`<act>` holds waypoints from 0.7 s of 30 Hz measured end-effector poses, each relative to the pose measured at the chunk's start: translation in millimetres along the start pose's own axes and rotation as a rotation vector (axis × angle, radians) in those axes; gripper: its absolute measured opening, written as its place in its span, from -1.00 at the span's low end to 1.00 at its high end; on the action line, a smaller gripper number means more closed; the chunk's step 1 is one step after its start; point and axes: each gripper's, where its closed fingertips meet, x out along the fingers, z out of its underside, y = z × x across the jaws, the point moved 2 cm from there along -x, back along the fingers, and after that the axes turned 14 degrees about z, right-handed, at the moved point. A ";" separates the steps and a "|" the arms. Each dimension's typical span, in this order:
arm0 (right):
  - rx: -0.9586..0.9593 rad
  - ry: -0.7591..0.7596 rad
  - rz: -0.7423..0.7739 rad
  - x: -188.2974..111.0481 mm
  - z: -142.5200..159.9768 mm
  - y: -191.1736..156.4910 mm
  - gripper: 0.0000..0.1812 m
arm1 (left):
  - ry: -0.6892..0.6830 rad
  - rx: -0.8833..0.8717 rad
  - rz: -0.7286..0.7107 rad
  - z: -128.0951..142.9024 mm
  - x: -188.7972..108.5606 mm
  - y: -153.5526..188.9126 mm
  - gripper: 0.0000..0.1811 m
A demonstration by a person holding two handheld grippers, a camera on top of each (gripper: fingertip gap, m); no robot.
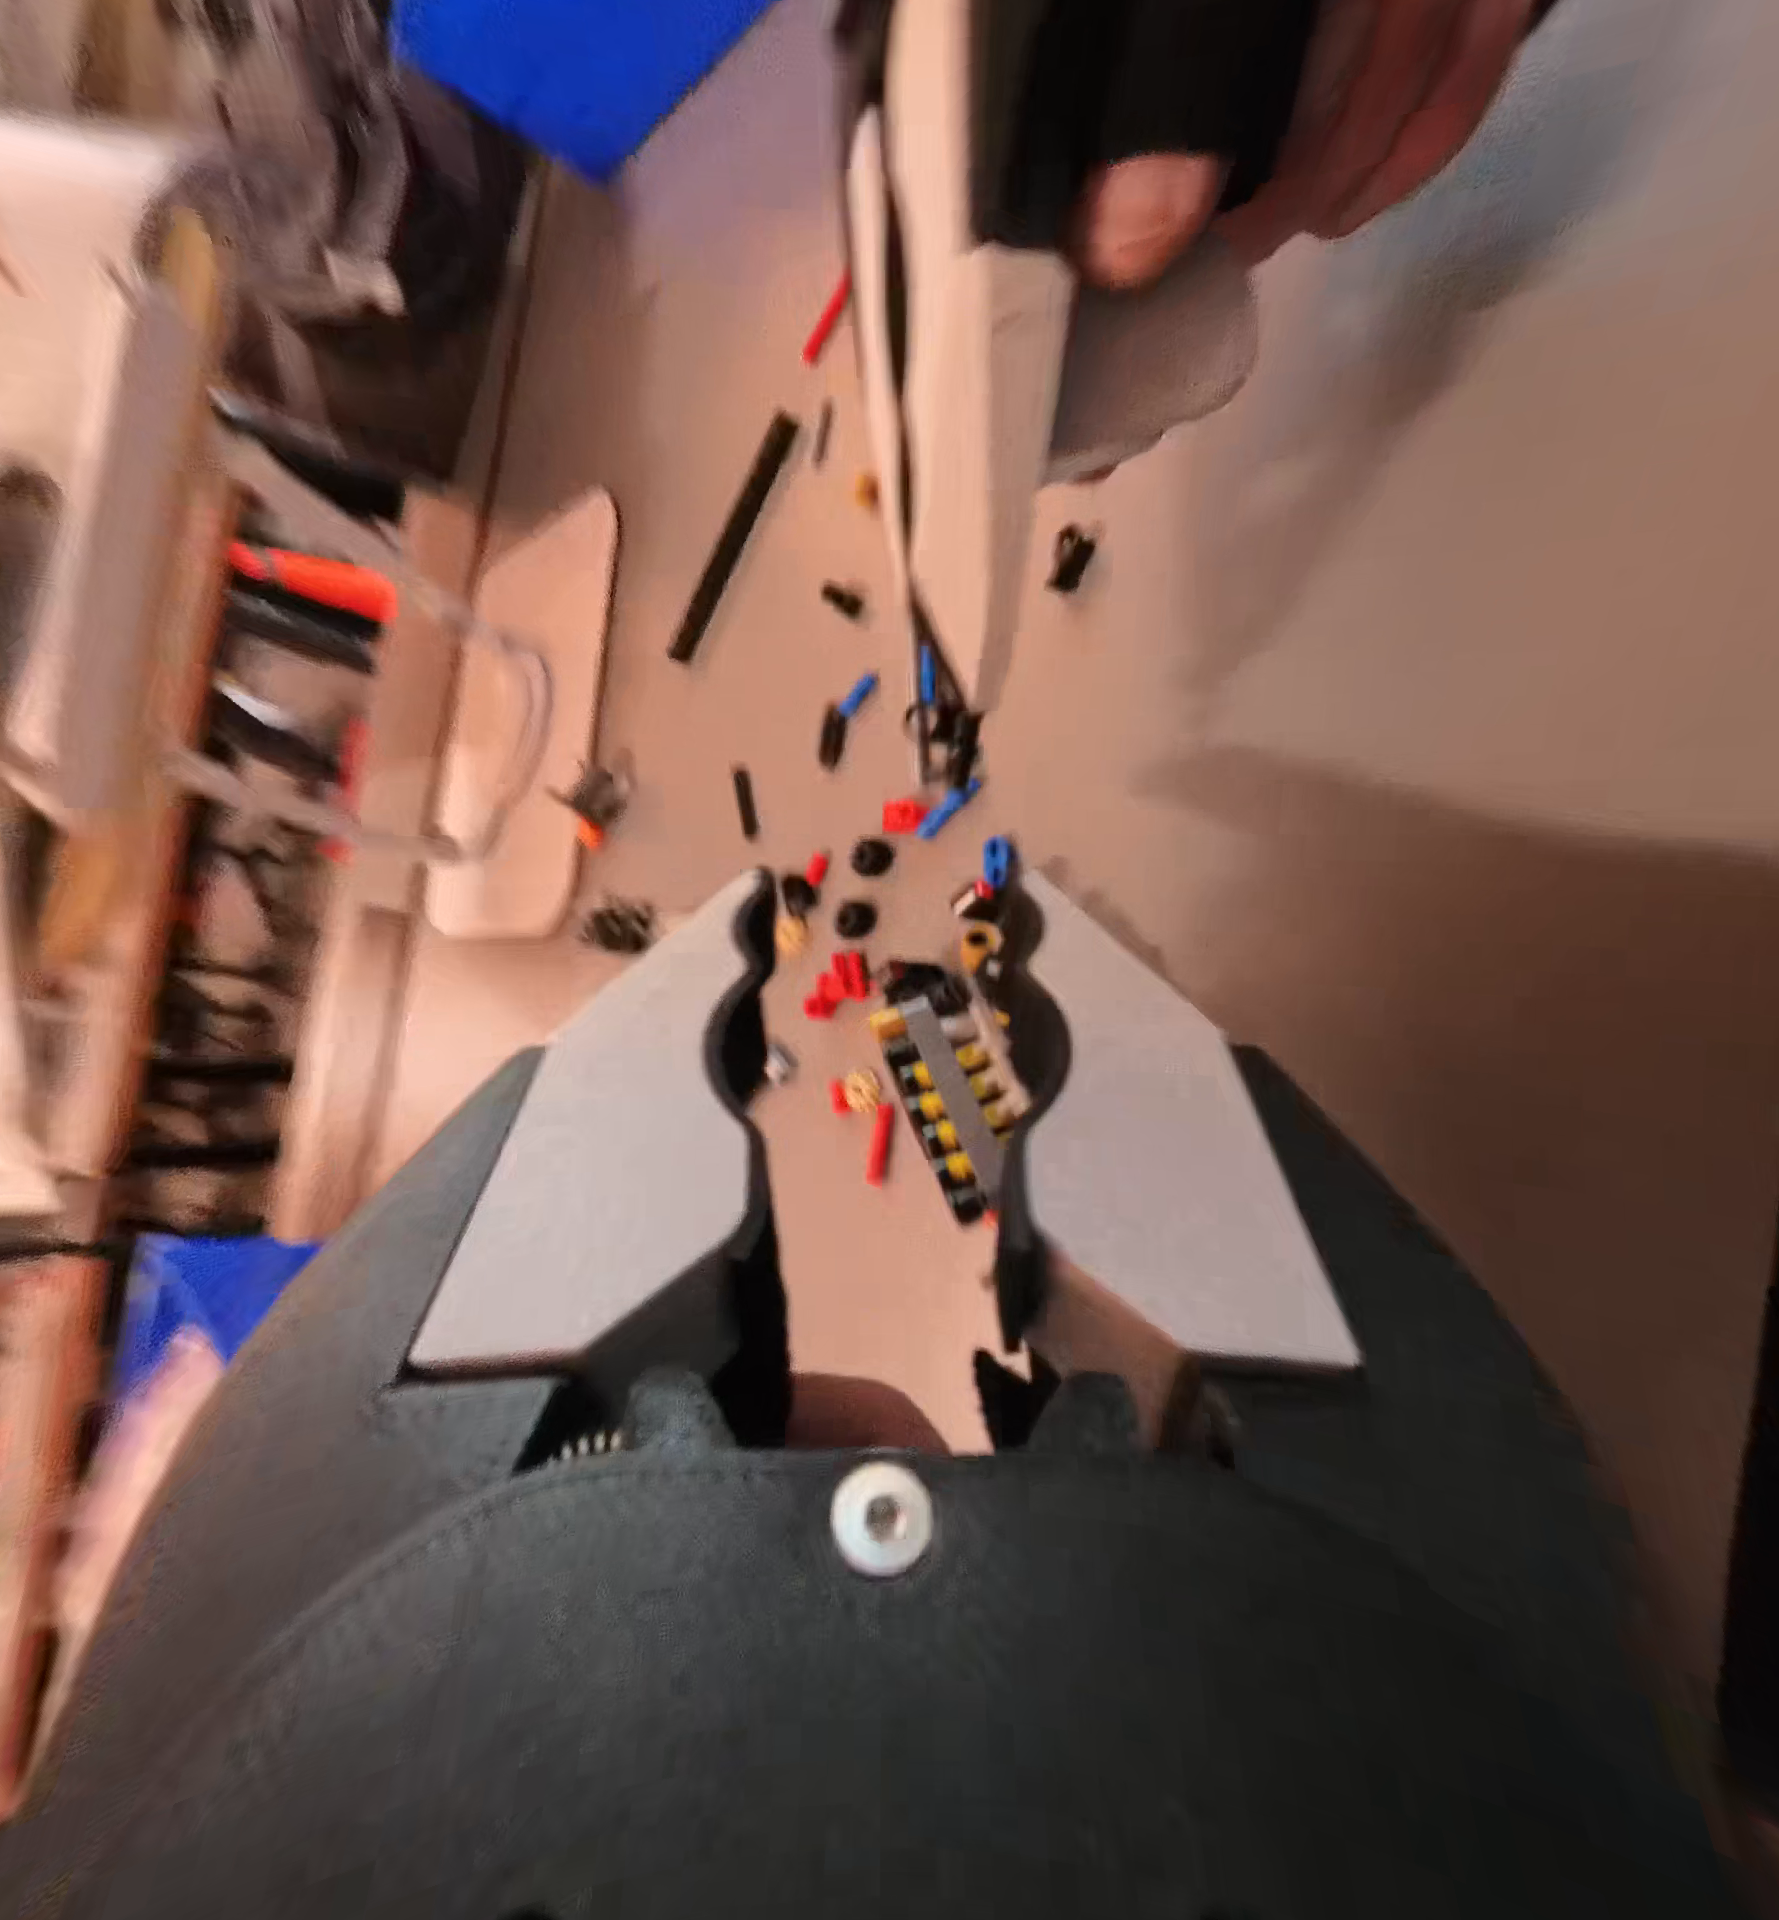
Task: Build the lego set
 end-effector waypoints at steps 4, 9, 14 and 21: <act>-0.168 -0.017 0.130 9.4 10.1 2.9 -0.97 | -0.099 -0.336 0.170 44.2 -2.0 2.6 -0.12; -0.324 -0.033 0.226 18.8 19.5 0.7 -0.97 | -0.164 -0.518 0.324 64.4 11.6 22.8 0.02; -0.386 -0.032 0.272 21.9 23.8 1.2 -0.97 | -0.183 -0.612 0.371 69.1 23.1 28.5 -0.13; -0.532 -0.014 0.373 28.9 24.5 4.5 -0.97 | -0.147 -0.679 0.375 66.6 27.6 26.9 -0.29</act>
